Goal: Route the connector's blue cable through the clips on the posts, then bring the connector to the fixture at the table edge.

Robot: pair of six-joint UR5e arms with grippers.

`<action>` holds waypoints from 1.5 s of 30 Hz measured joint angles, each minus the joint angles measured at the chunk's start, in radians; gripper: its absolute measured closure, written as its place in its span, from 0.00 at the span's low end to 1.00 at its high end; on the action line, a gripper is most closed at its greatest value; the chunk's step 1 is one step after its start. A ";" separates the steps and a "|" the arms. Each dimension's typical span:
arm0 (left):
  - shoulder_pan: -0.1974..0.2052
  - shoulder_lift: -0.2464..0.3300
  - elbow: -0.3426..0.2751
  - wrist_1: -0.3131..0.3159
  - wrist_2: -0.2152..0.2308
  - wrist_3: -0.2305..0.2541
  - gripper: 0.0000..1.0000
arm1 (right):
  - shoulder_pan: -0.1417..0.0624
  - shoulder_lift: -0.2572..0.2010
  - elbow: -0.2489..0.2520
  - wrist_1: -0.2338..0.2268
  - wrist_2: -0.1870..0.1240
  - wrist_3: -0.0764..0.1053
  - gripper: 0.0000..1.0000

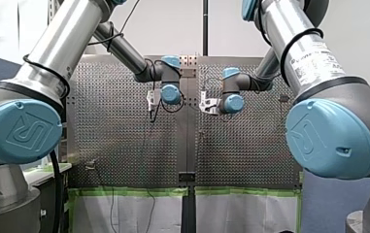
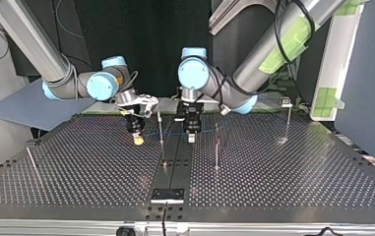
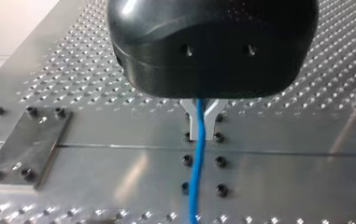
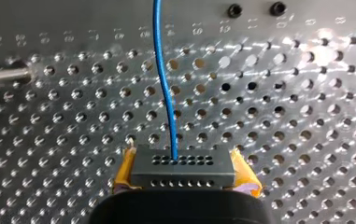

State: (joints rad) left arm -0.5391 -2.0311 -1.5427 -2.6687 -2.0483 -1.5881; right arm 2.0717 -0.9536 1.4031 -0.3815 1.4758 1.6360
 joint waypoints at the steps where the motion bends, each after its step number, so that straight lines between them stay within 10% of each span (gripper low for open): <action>1: -0.001 0.000 -0.005 0.002 0.001 0.000 1.00 | 0.000 0.000 0.000 0.004 0.003 -0.004 1.00; 30: -0.026 -0.091 -0.094 0.087 0.001 -0.006 1.00 | 0.011 -0.004 0.069 0.026 0.066 -0.081 1.00; 45: -0.058 -0.092 -0.142 0.132 0.000 -0.008 1.00 | 0.013 -0.068 0.176 -0.060 0.087 -0.090 1.00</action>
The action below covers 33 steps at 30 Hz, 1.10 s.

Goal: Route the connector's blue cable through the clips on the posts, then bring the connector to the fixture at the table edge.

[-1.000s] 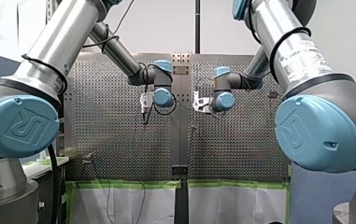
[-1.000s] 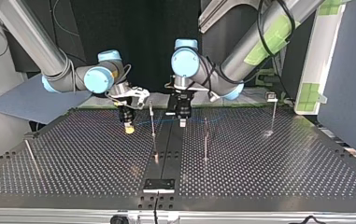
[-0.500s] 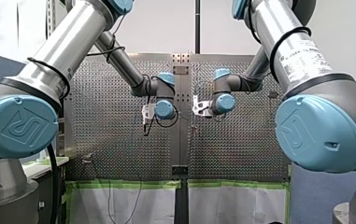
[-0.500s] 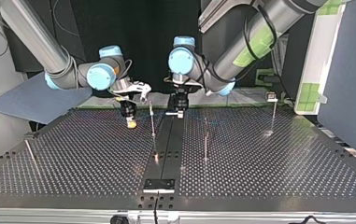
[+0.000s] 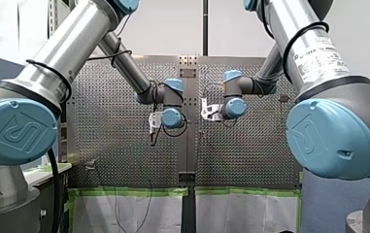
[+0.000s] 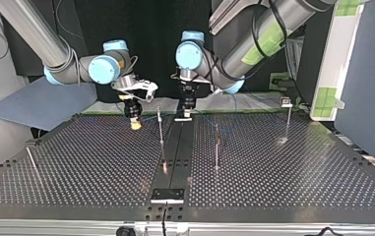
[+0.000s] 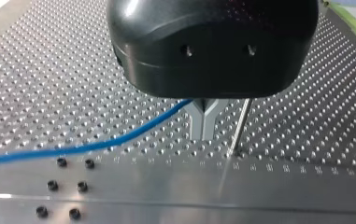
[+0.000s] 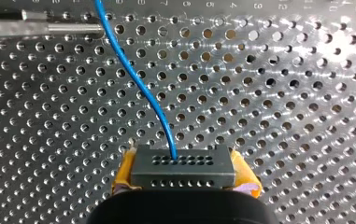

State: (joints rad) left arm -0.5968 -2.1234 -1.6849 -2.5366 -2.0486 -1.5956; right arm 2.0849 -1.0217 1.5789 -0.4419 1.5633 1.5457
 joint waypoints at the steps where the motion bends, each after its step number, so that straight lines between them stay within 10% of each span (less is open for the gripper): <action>1: -0.003 0.000 0.000 0.000 0.000 0.000 1.00 | 0.000 -0.003 0.008 -0.004 0.001 0.000 1.00; 18: -0.025 -0.005 -0.002 -0.001 -0.002 -0.001 1.00 | -0.014 -0.010 0.158 -0.051 0.003 0.001 1.00; 33: -0.025 -0.067 -0.002 0.022 -0.003 0.000 1.00 | -0.053 -0.004 0.178 -0.058 0.002 -0.014 1.00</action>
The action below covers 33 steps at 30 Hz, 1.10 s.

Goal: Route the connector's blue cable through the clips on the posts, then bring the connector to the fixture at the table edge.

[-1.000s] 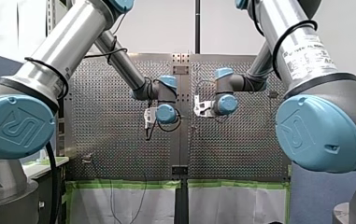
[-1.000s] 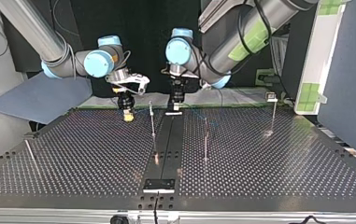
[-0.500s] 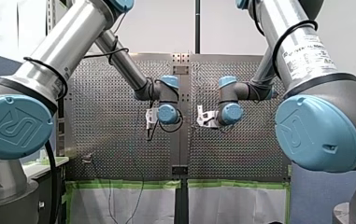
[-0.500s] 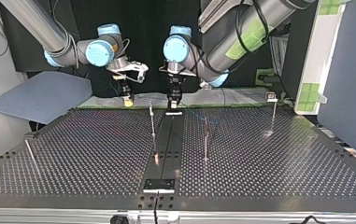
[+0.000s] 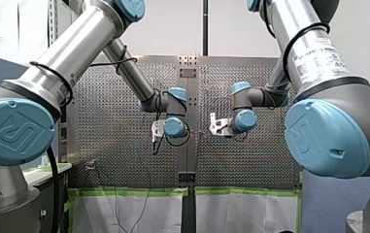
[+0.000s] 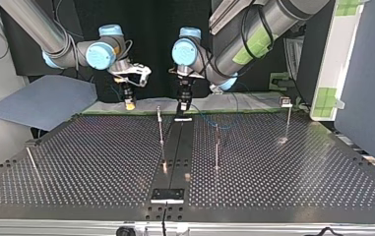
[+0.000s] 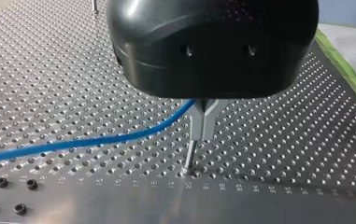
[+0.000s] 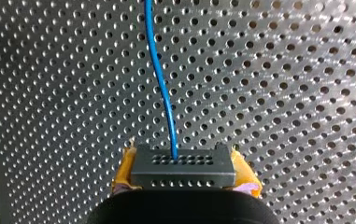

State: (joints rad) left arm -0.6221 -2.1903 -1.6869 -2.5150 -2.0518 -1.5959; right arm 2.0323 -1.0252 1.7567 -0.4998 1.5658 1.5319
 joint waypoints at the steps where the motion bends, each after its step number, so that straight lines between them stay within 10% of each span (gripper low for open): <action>1: 0.001 0.000 0.000 0.000 0.000 0.000 1.00 | -0.003 0.002 0.000 -0.003 -0.001 -0.002 1.00; 33: 0.016 -0.002 0.002 -0.001 0.027 0.001 1.00 | -0.102 0.062 -0.002 -0.106 -0.130 0.011 1.00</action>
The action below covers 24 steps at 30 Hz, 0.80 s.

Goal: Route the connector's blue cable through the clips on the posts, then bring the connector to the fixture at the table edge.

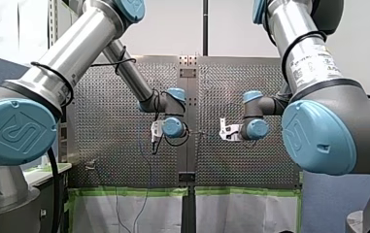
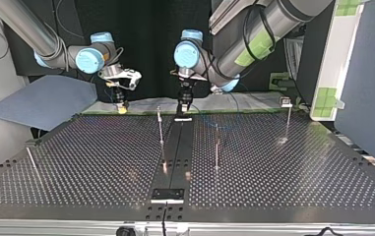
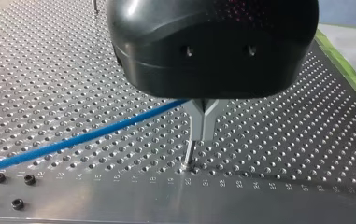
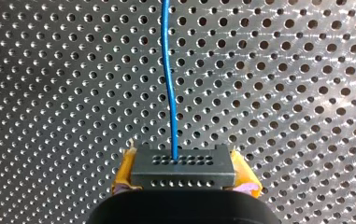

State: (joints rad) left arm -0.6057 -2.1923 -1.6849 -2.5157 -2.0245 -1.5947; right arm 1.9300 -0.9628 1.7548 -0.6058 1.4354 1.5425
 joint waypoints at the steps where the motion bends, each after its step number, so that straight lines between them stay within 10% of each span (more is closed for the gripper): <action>1: 0.001 0.000 0.000 0.000 0.000 0.000 1.00 | -0.004 0.000 0.000 -0.001 -0.004 0.001 1.00; 16: -0.007 -0.045 0.045 -0.003 0.005 -0.013 1.00 | -0.043 0.007 -0.013 -0.012 -0.034 0.009 1.00; 24: -0.001 -0.045 0.046 -0.003 0.009 -0.016 1.00 | -0.044 0.059 -0.040 0.010 -0.046 -0.029 1.00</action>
State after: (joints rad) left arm -0.6072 -2.2374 -1.6387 -2.5190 -2.0158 -1.6103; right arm 1.8863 -0.9041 1.7147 -0.5961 1.3892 1.5132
